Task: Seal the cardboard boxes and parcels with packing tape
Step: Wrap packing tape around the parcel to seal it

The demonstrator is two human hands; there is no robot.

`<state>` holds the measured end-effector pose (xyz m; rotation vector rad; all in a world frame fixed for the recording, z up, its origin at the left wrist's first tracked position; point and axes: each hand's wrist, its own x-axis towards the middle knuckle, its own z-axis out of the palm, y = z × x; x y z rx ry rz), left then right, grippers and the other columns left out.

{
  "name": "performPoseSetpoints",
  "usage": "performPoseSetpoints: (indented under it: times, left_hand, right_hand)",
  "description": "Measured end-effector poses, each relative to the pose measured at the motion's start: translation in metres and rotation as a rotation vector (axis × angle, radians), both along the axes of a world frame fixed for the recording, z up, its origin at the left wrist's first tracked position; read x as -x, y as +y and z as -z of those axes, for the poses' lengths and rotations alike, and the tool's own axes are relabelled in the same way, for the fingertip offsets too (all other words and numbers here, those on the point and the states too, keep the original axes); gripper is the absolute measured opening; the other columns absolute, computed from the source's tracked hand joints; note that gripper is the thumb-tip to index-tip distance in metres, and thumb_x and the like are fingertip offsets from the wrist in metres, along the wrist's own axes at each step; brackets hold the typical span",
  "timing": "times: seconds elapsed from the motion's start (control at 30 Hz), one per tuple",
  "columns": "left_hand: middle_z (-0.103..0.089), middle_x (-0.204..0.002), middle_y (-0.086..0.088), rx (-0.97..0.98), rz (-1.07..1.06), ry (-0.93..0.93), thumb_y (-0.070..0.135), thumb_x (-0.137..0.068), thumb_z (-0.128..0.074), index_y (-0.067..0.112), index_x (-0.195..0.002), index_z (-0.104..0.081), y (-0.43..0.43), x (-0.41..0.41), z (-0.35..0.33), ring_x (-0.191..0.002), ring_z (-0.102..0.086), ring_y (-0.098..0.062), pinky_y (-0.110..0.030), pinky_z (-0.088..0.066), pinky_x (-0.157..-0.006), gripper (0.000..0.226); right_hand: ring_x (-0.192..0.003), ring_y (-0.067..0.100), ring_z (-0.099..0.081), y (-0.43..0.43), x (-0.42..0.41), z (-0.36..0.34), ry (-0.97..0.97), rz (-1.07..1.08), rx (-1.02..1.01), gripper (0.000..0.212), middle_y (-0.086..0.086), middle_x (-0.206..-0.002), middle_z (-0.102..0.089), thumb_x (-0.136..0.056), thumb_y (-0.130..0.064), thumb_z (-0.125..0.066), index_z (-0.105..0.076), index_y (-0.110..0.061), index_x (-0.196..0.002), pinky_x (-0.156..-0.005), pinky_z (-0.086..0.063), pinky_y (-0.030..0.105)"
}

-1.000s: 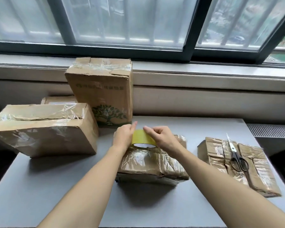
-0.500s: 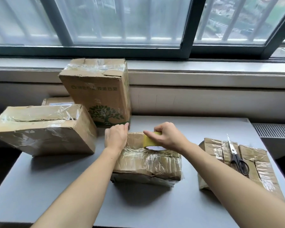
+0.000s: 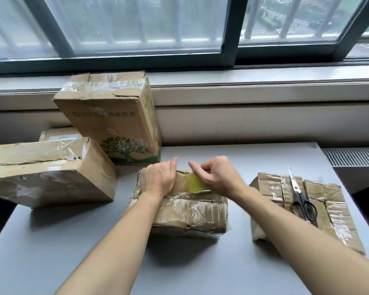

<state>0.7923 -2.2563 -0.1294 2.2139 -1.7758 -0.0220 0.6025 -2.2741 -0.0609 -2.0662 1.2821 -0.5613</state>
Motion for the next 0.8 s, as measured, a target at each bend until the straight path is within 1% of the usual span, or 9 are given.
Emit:
performPoseSetpoints:
  times: [0.07, 0.13, 0.23, 0.37, 0.5, 0.57, 0.67, 0.73, 0.8]
  left_hand:
    - [-0.071, -0.074, -0.015, 0.008, 0.024, 0.009, 0.041, -0.105, -0.039, 0.011, -0.072, -0.069, 0.000, 0.002, -0.003, -0.074, -0.066, -0.040, -0.038, -0.044, -0.066, 0.054]
    - [-0.071, -0.076, -0.014, -0.001, 0.027, -0.003, 0.041, -0.106, -0.036, 0.011, -0.072, -0.069, -0.001, 0.003, -0.004, -0.075, -0.065, -0.038, -0.038, -0.042, -0.069, 0.056]
    - [-0.073, -0.076, -0.010, 0.019, 0.048, -0.057, 0.042, -0.101, -0.026, 0.013, -0.074, -0.070, -0.003, 0.012, -0.004, -0.077, -0.067, -0.034, -0.037, -0.039, -0.072, 0.060]
    - [-0.074, -0.095, -0.011, -0.041, 0.238, -0.109, 0.034, -0.106, -0.026, 0.014, -0.096, -0.072, -0.011, 0.057, -0.008, -0.093, -0.066, -0.034, -0.041, -0.038, -0.075, 0.051]
    - [-0.073, -0.089, -0.011, -0.066, 0.145, -0.029, 0.046, -0.106, -0.024, 0.014, -0.085, -0.069, -0.018, 0.061, 0.003, -0.090, -0.065, -0.034, -0.042, -0.040, -0.082, 0.059]
    - [-0.072, -0.082, -0.010, -0.025, 0.124, -0.046, 0.050, -0.103, -0.018, 0.015, -0.080, -0.068, -0.016, 0.053, 0.010, -0.085, -0.065, -0.035, -0.043, -0.043, -0.078, 0.065]
    - [-0.070, -0.076, -0.011, -0.014, 0.116, -0.059, 0.052, -0.100, -0.016, 0.015, -0.075, -0.064, -0.016, 0.049, 0.013, -0.079, -0.065, -0.037, -0.044, -0.044, -0.074, 0.065]
    - [-0.070, -0.078, -0.011, -0.025, 0.123, -0.054, 0.049, -0.104, -0.022, 0.015, -0.075, -0.062, -0.017, 0.050, 0.013, -0.081, -0.064, -0.036, -0.044, -0.042, -0.077, 0.060]
    - [-0.069, -0.077, -0.011, -0.013, 0.136, -0.043, 0.048, -0.105, -0.025, 0.018, -0.073, -0.058, -0.018, 0.050, 0.012, -0.079, -0.063, -0.035, -0.043, -0.042, -0.079, 0.055]
  right_hand:
    - [-0.050, 0.023, -0.027, -0.005, 0.018, -0.008, 0.110, 0.018, 0.073, 0.062, 0.003, -0.045, -0.023, -0.097, -0.041, -0.057, -0.032, -0.010, -0.049, -0.045, -0.024, 0.029]
    - [-0.052, 0.022, -0.023, -0.006, 0.028, -0.005, 0.090, 0.020, 0.061, 0.062, 0.003, -0.049, -0.020, -0.096, -0.039, -0.058, -0.029, -0.013, -0.048, -0.047, -0.023, 0.034]
    - [-0.055, 0.015, -0.016, -0.004, 0.027, 0.004, -0.038, 0.021, 0.020, 0.063, 0.001, -0.056, -0.015, -0.095, -0.037, -0.062, -0.022, -0.018, -0.051, -0.050, -0.018, 0.036]
    - [-0.053, 0.011, -0.016, -0.001, 0.034, 0.016, -0.221, 0.103, -0.074, 0.062, -0.004, -0.056, -0.016, -0.097, -0.034, -0.062, -0.021, -0.021, -0.052, -0.050, -0.015, 0.032]
    - [-0.052, 0.015, -0.016, 0.004, 0.045, 0.028, -0.449, 0.192, -0.264, 0.061, -0.004, -0.056, -0.017, -0.094, -0.042, -0.061, -0.022, -0.024, -0.051, -0.051, -0.012, 0.033]
    - [-0.051, 0.013, -0.015, 0.004, 0.039, 0.021, -0.371, 0.157, -0.205, 0.062, -0.004, -0.054, -0.016, -0.098, -0.034, -0.062, -0.020, -0.024, -0.052, -0.050, -0.013, 0.033]
    - [-0.049, 0.018, -0.021, -0.002, 0.041, -0.007, -0.041, 0.129, 0.019, 0.063, 0.000, -0.048, -0.018, -0.097, -0.039, -0.057, -0.022, -0.008, -0.054, -0.048, -0.020, 0.035]
    - [-0.057, 0.029, -0.039, -0.008, 0.059, -0.014, 0.236, 0.150, 0.089, 0.062, 0.007, -0.051, -0.034, -0.095, -0.048, -0.052, -0.045, -0.004, -0.052, -0.053, -0.028, 0.035]
    - [-0.072, 0.039, -0.055, -0.008, 0.080, -0.009, 0.419, 0.135, 0.123, 0.058, 0.012, -0.062, -0.052, -0.094, -0.052, -0.050, -0.057, -0.005, -0.061, -0.059, -0.034, 0.034]
